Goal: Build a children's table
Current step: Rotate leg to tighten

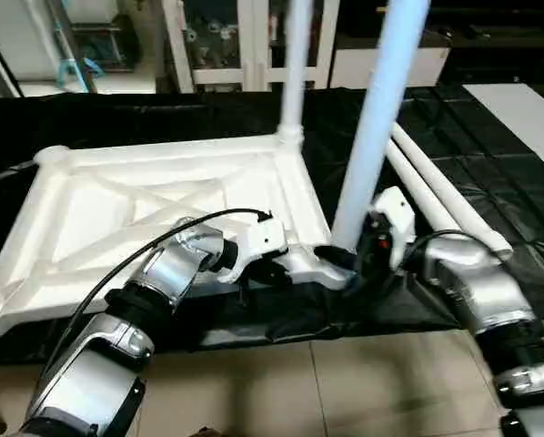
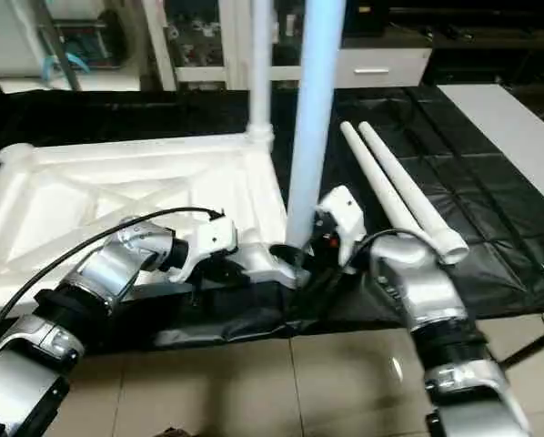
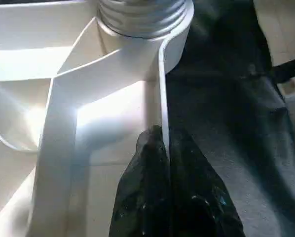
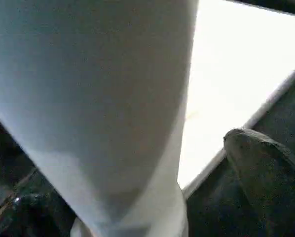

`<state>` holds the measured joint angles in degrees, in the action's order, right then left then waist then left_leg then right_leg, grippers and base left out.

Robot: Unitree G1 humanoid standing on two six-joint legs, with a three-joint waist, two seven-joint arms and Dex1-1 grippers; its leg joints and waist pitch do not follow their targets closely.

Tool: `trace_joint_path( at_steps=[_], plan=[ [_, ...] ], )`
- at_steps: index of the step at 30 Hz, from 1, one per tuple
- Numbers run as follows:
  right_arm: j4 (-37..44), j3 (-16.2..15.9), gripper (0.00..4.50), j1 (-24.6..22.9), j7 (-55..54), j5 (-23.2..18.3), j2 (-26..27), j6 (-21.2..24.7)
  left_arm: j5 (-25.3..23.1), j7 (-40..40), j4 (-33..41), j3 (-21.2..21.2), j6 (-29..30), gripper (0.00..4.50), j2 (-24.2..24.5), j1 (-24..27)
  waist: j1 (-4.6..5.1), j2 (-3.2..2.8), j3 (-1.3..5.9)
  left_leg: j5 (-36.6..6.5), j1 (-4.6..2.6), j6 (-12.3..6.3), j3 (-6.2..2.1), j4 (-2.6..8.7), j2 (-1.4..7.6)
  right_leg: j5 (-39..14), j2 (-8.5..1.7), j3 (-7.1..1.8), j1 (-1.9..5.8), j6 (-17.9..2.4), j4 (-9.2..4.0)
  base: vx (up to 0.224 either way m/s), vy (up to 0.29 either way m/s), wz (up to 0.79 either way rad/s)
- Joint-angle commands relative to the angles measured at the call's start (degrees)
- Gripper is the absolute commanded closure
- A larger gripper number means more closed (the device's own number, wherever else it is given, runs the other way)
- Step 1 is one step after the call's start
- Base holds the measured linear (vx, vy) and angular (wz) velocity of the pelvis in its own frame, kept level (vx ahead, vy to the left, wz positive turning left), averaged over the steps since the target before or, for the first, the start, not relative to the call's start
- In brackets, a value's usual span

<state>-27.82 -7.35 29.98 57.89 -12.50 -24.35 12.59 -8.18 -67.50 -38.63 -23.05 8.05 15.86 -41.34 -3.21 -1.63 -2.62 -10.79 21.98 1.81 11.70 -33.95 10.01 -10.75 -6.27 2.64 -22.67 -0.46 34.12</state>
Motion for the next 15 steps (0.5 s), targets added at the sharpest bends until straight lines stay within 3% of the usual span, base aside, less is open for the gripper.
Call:
trace_joint_path(
  at_steps=[1, 4, 5, 15],
  plan=[
    [-0.68, -1.15, 0.19, 1.63, 3.2, 0.74, -1.17, 0.89, -3.33, -2.39, -2.85, -5.36, 0.91, 4.5, -0.16, 1.65, 0.15, 0.4, 3.54, -12.52, -1.5, -3.47, -1.14, 4.27, 3.31, -5.31, -2.3, -1.65, 2.27, -15.62, -3.36, 0.0, 0.0, 0.0],
    [-1.36, -1.91, 0.29, 2.25, 4.47, 1.04, -1.76, 1.15, -2.99, -2.22, -1.93, -5.44, 1.48, 4.5, 0.17, 1.76, 0.08, 0.45, 3.61, -11.17, -1.39, -3.67, -1.2, 4.15, 3.28, -5.08, -2.41, -1.64, 2.28, -15.5, -3.25, 0.0, 0.0, 0.0],
    [-1.65, -2.27, 0.4, 2.48, 4.97, 1.16, -1.99, 1.46, -2.88, -2.27, -1.6, -5.45, 1.69, 4.5, 0.28, 1.85, 0.1, 0.87, 3.68, -10.29, -1.38, -4.06, -1.1, 4.04, 3.24, -4.17, -2.34, -1.64, 2.28, -15.54, -3.22, 0.0, 0.0, 0.0],
    [-1.55, -4.87, 1.28, 2.02, 9.59, 2.85, -4.12, 2.24, -3.15, -2.39, -0.75, -4.89, 2.16, 4.5, 0.53, 2.3, -0.14, 0.76, 3.82, -7.92, -1.25, -5.72, -1.14, 3.71, 3.25, -3.15, -2.36, -1.5, 2.37, -16.02, -2.95, 0.0, 0.0, 0.0]
  ],
)
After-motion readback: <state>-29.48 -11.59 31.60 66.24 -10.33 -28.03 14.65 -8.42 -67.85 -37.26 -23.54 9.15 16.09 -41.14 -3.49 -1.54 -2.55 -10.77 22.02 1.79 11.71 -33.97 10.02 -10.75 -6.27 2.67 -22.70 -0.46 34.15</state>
